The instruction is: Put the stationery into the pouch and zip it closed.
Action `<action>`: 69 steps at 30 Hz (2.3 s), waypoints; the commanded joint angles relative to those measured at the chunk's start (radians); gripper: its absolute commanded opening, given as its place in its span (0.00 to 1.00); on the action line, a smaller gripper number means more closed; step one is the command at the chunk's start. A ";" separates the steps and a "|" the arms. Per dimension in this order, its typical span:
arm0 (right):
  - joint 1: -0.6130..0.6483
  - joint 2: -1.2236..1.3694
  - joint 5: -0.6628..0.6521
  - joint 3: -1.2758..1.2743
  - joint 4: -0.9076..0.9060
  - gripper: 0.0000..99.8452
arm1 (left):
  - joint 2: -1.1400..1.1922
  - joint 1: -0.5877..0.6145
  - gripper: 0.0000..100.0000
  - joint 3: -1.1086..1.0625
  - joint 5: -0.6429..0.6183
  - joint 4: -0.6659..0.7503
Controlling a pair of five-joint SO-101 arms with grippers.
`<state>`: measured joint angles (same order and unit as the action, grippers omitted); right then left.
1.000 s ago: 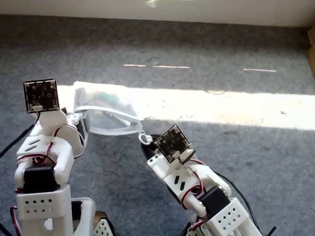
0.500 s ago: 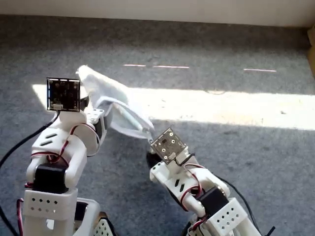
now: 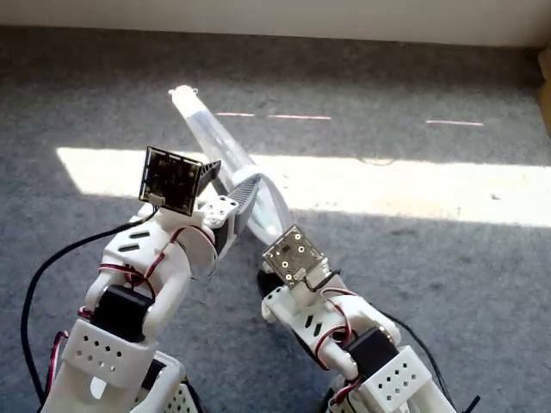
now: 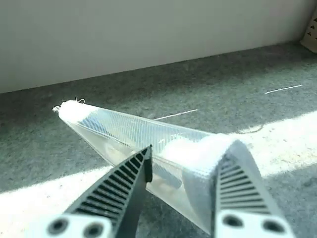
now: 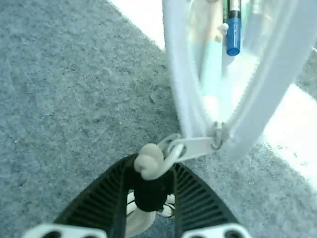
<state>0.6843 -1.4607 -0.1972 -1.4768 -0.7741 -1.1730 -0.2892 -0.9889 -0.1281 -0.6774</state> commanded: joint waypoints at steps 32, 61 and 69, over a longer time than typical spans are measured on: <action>-0.007 -0.024 -0.008 0.013 -0.007 0.00 | -0.015 -0.209 0.25 -0.068 0.153 0.029; -0.093 -0.024 -0.008 0.005 0.082 0.00 | -0.148 -0.085 0.25 -0.039 0.152 -0.129; -0.091 -0.024 -0.006 0.005 0.082 0.00 | -0.383 -0.087 0.25 -0.102 0.155 -0.186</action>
<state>0.6061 -1.4607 -0.1987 -1.4784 -0.7188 -1.4691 -0.3705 -1.0948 0.0161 -0.8385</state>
